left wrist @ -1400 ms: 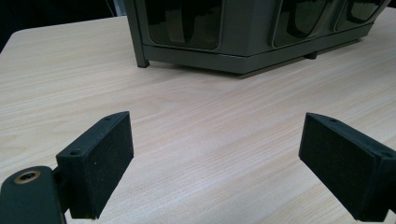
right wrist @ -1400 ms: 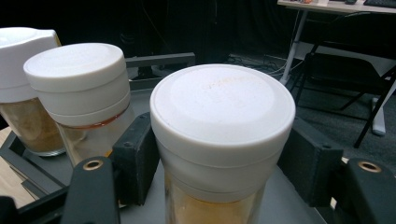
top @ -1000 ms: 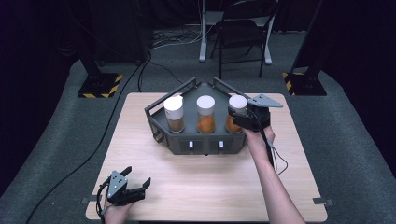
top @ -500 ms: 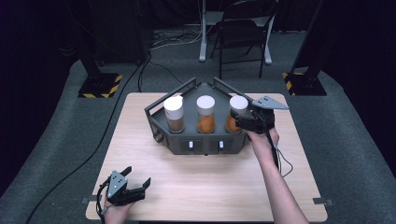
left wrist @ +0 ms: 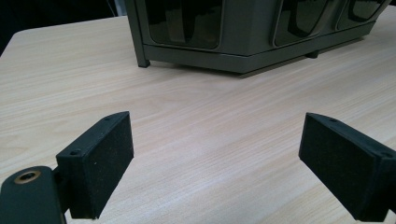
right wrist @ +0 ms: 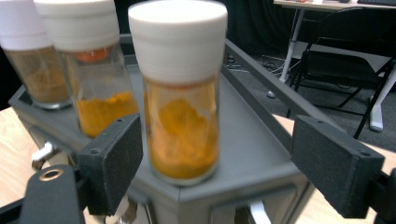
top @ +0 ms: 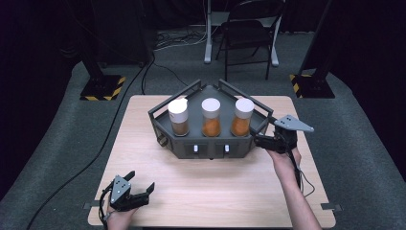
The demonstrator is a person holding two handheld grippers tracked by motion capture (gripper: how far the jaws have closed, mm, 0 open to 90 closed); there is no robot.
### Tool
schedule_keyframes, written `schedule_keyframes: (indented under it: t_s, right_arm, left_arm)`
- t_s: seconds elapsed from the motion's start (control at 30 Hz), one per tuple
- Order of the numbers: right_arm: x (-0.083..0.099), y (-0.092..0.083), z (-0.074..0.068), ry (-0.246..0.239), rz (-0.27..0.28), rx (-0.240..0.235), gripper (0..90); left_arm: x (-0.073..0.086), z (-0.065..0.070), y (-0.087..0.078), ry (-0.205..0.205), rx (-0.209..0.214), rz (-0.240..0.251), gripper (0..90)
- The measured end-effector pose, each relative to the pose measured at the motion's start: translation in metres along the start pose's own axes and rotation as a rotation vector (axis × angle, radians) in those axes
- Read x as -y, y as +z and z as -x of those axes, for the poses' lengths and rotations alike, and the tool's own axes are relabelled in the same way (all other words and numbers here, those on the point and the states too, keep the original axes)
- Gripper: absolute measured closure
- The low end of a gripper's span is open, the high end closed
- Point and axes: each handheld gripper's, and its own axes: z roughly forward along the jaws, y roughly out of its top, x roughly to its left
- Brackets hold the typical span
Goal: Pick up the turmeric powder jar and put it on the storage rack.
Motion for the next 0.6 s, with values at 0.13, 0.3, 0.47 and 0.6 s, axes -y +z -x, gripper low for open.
schedule_keyframes:
  t_s: [0.13,0.3,0.47,0.6]
  right_arm:
    - [0.025,-0.013,0.002,-0.005,-0.003,0.009,14.7]
    - [0.054,-0.025,0.004,-0.009,-0.002,0.031,14.0]
    - [0.081,-0.035,0.01,-0.017,-0.006,0.04,13.4]
    - [0.096,-0.045,0.013,-0.011,0.004,0.045,12.6]
  left_arm:
    - [0.0,0.001,0.0,0.002,-0.002,0.001,10.3]
    - [0.0,0.001,0.0,0.0,-0.003,0.0,10.2]
    - [0.0,0.001,0.0,0.002,-0.006,0.001,10.3]
    - [0.0,0.001,0.0,0.003,-0.006,0.0,10.2]
